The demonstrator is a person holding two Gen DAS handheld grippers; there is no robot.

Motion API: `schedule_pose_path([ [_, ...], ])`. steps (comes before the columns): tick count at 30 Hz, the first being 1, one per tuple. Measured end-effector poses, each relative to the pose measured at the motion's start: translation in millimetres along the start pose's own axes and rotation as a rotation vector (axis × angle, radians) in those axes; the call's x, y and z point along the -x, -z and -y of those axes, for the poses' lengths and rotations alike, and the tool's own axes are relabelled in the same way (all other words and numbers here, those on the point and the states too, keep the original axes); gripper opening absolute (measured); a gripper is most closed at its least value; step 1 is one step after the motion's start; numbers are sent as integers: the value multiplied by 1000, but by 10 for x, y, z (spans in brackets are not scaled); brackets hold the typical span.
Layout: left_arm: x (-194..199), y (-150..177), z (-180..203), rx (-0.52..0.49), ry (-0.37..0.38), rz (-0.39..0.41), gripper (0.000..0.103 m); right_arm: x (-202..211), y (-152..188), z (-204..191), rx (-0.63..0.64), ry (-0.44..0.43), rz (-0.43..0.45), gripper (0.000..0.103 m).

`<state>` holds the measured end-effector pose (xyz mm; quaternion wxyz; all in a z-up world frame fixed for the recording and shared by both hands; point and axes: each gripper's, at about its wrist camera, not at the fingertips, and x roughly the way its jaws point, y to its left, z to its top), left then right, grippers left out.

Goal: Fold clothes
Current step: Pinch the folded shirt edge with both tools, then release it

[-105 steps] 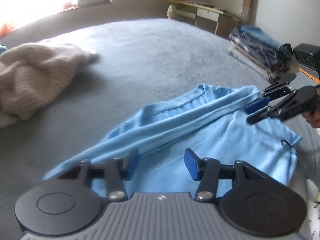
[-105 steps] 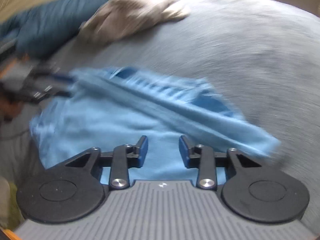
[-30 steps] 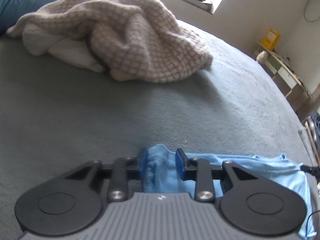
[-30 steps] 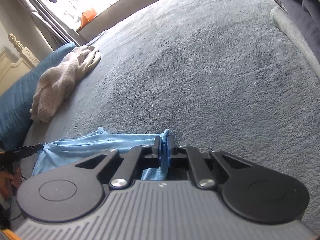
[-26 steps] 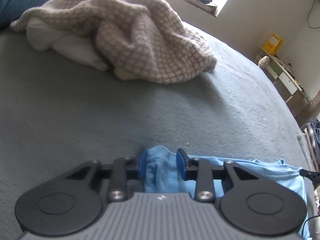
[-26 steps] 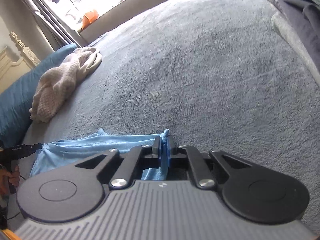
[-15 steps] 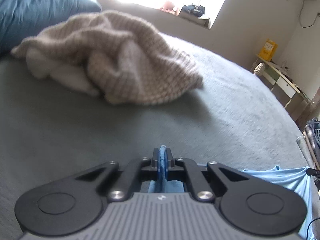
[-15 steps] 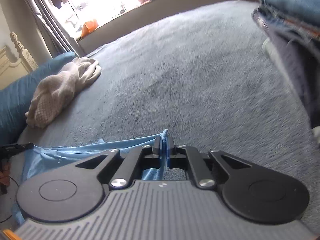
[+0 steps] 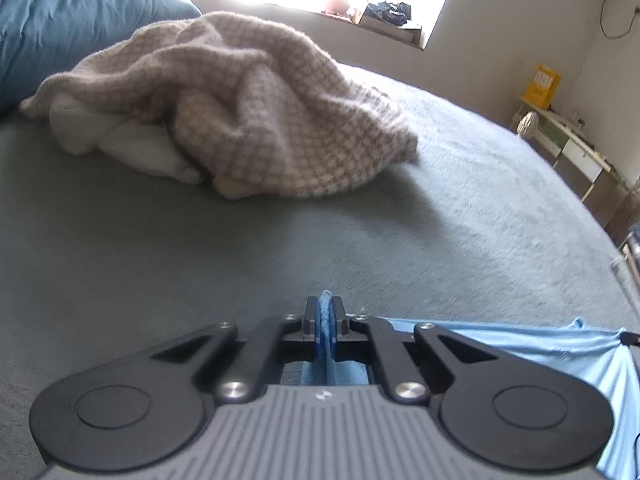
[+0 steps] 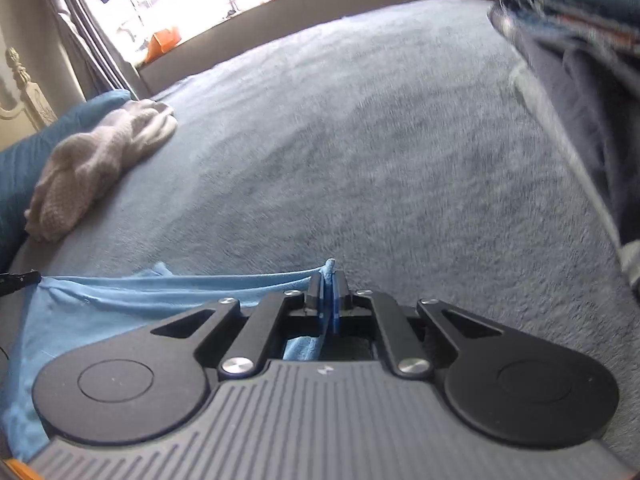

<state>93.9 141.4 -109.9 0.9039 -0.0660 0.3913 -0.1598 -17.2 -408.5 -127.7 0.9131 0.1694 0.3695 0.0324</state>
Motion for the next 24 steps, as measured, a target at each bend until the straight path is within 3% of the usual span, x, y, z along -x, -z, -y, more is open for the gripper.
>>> schedule_pose_path([
  [3,69,-1,3,-7,-13,-9,15,-61,24,17,-15,0,-19,3],
  [4,112,-4,4,-6,-19,-8,27,-64,7,33,-32,-6,-24,3],
  [5,154,-7,5,-4,-24,-6,45,-60,-18,49,-50,-14,-32,5],
  [7,238,-13,8,-2,-35,-4,60,-25,-61,60,-83,-10,-41,13],
  [10,365,-22,11,2,-51,0,65,90,-69,97,-138,-3,-28,23],
  [17,663,-42,23,12,-87,9,76,459,-36,127,-187,0,17,27],
  [24,936,-43,230,23,-16,-16,77,948,-92,-35,-159,-56,77,28],
])
